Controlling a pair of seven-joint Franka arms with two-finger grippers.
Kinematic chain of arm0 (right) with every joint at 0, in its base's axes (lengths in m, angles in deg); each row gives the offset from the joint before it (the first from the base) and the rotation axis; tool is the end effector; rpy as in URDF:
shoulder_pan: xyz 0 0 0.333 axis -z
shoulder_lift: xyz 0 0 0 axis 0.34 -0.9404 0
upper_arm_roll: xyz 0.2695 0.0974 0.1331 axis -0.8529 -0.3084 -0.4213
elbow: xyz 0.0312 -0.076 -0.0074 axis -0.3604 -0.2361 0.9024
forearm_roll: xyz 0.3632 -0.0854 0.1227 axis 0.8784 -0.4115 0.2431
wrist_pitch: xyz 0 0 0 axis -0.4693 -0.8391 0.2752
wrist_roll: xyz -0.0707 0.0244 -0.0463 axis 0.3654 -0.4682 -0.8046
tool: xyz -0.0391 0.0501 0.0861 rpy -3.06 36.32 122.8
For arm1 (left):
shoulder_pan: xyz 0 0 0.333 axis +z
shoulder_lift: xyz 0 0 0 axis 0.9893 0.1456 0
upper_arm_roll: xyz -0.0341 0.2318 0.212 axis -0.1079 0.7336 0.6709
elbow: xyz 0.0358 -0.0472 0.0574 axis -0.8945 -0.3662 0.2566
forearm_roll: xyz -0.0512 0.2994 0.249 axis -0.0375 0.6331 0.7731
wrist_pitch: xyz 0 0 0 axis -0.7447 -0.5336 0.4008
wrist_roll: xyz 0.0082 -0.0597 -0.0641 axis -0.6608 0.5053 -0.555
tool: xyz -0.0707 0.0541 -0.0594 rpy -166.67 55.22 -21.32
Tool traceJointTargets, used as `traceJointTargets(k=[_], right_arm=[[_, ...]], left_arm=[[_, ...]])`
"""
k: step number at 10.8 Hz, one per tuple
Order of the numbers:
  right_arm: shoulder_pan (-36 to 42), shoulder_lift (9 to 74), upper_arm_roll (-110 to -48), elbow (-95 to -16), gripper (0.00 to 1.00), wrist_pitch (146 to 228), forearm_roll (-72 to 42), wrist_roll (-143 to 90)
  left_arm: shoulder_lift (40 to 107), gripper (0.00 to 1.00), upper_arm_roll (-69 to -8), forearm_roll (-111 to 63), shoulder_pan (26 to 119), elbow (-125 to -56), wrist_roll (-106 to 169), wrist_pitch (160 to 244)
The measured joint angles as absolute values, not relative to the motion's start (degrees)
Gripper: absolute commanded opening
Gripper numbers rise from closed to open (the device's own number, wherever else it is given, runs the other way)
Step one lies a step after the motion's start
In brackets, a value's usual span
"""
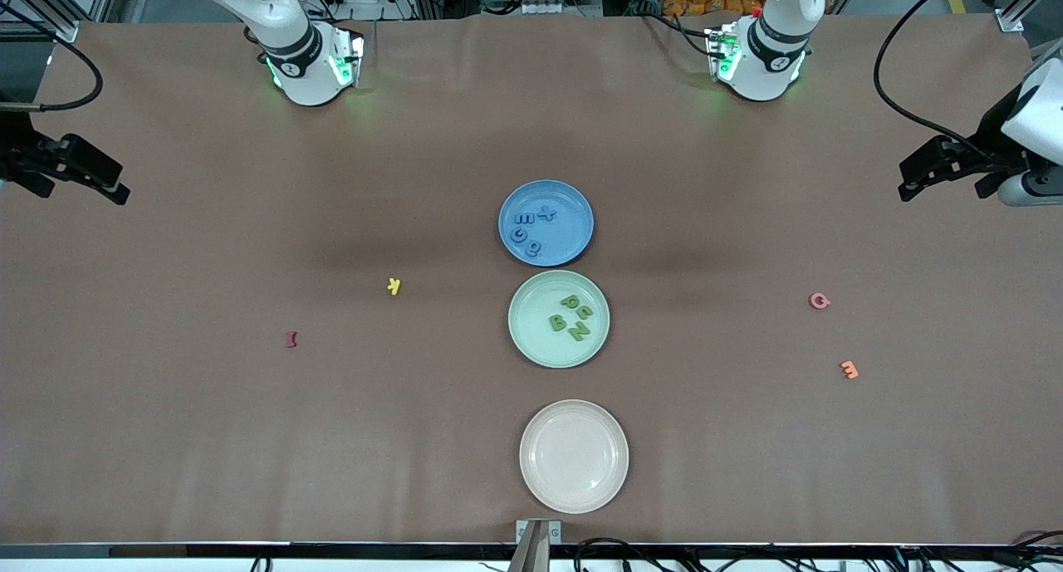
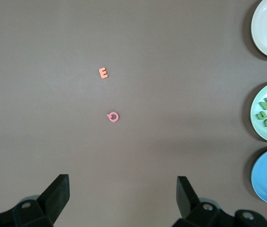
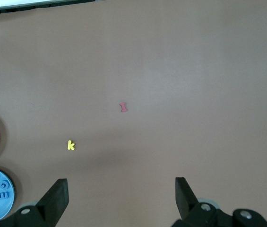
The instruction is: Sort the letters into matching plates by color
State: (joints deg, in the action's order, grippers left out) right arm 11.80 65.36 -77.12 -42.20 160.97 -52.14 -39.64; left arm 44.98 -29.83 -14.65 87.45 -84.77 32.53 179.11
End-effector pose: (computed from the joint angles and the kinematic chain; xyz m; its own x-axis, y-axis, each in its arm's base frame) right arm 0.5525 0.0083 0.6613 0.9901 -0.1214 0.0698 -0.1211 -0.9926 -0.0080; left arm 0.5442 -0.0370 0.6255 0.9983 0.0269 0.0517 0.0277 -0.9995 -0.0156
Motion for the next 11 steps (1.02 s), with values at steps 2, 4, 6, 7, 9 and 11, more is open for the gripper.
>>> traceJointTargets(k=[2,4,6,7,9,11], right_arm=[[11.80,65.34,-77.10,-42.67,1.00,161.94,-52.14,-39.67],[11.80,65.31,-77.11,-42.91,1.00,162.08,-52.14,-39.62],[11.70,65.20,-77.35,-43.06,1.00,162.07,-52.14,-36.72],[11.67,65.11,-77.46,-43.14,1.00,162.01,-52.14,-35.08],[11.61,64.99,-77.82,-43.18,1.00,161.95,-52.14,-32.76],[11.39,64.98,-78.26,-43.18,1.00,161.34,-52.14,-31.20]], left_arm=[[44.98,1.00,-30.75,-14.79,87.40,-84.77,32.53,179.11],[44.97,1.00,-31.01,-14.80,87.37,-84.41,32.53,179.12],[44.97,1.00,-31.01,-14.80,87.38,-84.01,32.53,179.11],[44.97,1.00,-31.01,-14.80,87.40,-83.97,32.53,179.11],[44.97,1.00,-30.99,-14.80,87.45,-83.94,32.53,179.11],[44.97,1.00,-31.00,-14.80,87.43,-83.93,32.53,179.11]])
